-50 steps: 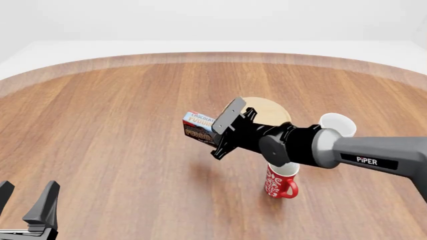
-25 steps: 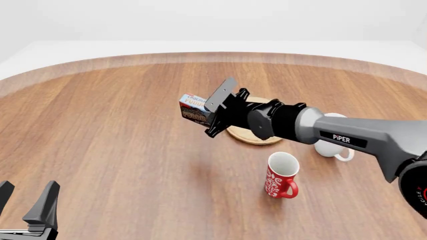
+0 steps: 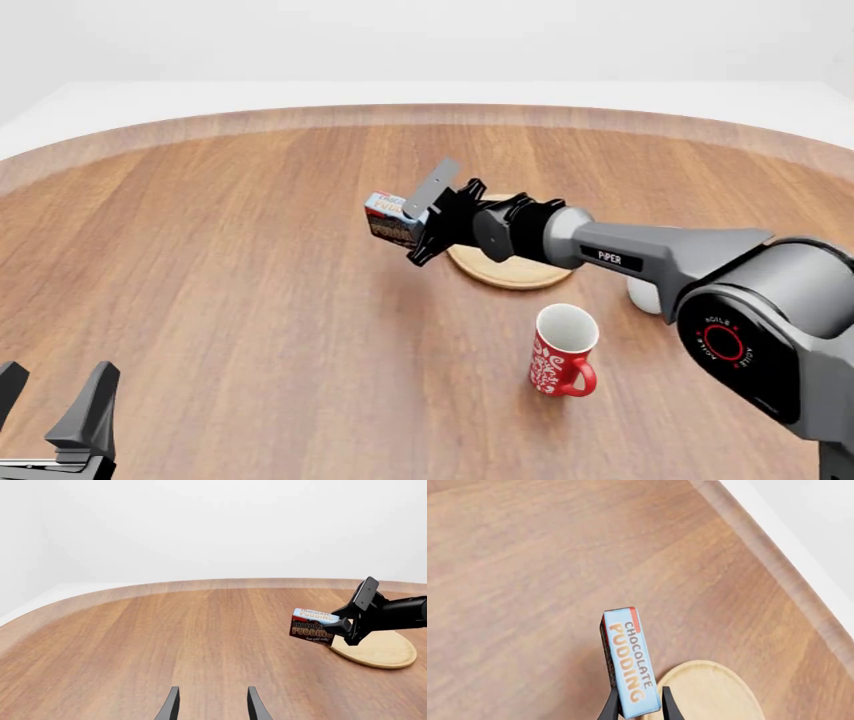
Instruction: Put the chocolate pudding to the left of the plate.
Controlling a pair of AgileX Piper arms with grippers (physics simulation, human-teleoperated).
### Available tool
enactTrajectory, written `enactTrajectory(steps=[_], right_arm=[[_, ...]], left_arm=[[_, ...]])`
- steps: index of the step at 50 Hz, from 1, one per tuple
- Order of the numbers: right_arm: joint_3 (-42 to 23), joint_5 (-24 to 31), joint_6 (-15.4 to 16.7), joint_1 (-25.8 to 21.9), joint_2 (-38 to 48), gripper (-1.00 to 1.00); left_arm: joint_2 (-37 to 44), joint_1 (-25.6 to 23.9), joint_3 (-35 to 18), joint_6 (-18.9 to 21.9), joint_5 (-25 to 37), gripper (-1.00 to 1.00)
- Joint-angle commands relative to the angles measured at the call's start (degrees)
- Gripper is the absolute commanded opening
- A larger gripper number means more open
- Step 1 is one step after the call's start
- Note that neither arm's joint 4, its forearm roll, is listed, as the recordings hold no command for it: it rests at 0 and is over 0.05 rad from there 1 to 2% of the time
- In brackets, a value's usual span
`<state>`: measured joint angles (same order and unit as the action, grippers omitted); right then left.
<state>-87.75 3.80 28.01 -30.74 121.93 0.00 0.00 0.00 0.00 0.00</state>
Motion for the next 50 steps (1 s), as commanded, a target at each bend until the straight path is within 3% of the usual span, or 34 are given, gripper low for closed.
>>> enactTrajectory(steps=[1, 40, 41, 50], right_arm=[[-5.2, 1.3, -0.1, 0.9, 5.2, -1.0], [-8.0, 1.0, -0.6, 0.5, 11.7, -1.0], [-7.4, 1.2, -1.0, 0.0, 11.4, 1.0], [-4.9, 0.1, -0.6, 0.4, 9.6, 1.0]], left_arm=[[0.0, 0.0, 0.0, 0.0, 0.0, 1.0], [0.0, 0.0, 0.0, 0.0, 0.0, 1.0], [0.0, 0.0, 0.0, 0.0, 0.0, 1.0], [0.0, 0.0, 0.0, 0.0, 0.0, 1.0]])
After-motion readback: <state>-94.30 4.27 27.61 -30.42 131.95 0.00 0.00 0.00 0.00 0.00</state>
